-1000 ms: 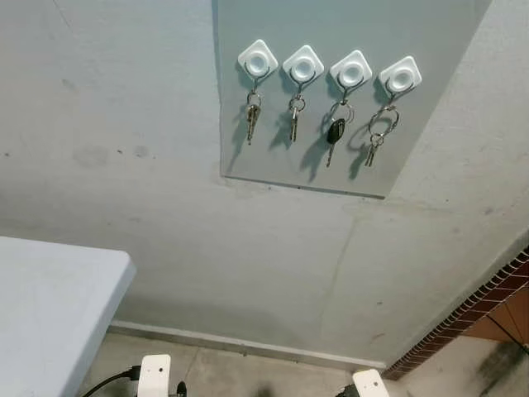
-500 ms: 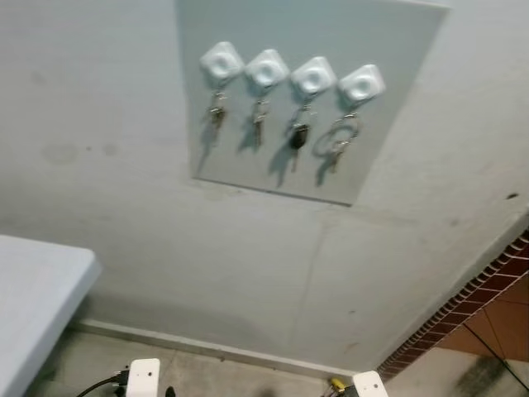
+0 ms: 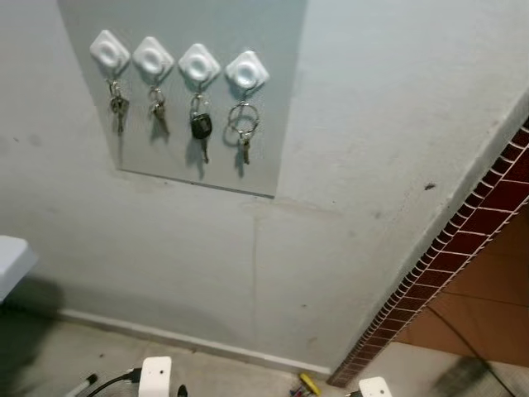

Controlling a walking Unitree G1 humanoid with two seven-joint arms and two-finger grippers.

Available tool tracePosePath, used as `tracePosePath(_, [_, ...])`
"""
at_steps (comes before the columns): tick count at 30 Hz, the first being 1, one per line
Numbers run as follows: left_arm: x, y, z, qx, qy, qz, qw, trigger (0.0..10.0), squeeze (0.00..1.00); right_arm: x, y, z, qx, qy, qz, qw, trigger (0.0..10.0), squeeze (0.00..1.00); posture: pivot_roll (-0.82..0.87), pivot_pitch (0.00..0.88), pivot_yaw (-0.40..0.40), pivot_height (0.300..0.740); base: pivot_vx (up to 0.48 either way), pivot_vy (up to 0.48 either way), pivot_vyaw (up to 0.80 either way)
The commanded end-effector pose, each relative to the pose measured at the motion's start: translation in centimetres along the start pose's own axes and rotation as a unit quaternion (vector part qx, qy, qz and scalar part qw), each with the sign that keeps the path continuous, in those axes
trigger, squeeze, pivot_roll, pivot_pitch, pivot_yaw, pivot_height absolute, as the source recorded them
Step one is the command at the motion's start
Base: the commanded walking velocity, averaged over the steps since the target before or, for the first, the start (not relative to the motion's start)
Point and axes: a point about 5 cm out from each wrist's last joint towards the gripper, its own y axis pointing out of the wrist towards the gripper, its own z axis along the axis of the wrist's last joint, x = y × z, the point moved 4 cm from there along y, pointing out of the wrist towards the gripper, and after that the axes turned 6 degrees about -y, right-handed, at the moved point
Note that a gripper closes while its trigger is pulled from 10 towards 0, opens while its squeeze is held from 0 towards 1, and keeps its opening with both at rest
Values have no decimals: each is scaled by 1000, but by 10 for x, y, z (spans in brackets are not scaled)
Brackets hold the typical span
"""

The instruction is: Hang keys on a hook

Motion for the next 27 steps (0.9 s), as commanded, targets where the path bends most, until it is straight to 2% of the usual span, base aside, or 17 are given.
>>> tracePosePath(1, [-4, 0, 0, -3, -3, 5, 1000, 10000, 0, -1, 1, 2, 0, 1, 0, 1000, 10000, 0, -36, 0, -41, 732, 0, 0, 0])
tracePosePath(9, [-4, 0, -1, -7, -8, 6, 1000, 10000, 0, 8, -2, -4, -6, 9, -6, 1000, 10000, 0, -37, 0, -44, 732, 0, 0, 0])
tracePosePath(20, [-5, 0, -2, -7, -7, 7, 1000, 10000, 0, 8, -2, -6, -7, 14, -6, 1000, 10000, 0, -35, 0, -45, 732, 0, 0, 0])
tracePosePath(25, [-5, 0, -2, -12, -13, 8, 1000, 10000, 0, 4, 0, 0, -4, 19, -5, 1000, 10000, 0, -36, 0, -46, 732, 0, 480, 0])
tracePosePath(27, [-6, 0, -2, -13, -14, 10, 1000, 10000, 0, 4, 0, 2, -3, 20, -5, 1000, 10000, 0, -37, 0, -45, 732, 0, 0, 0])
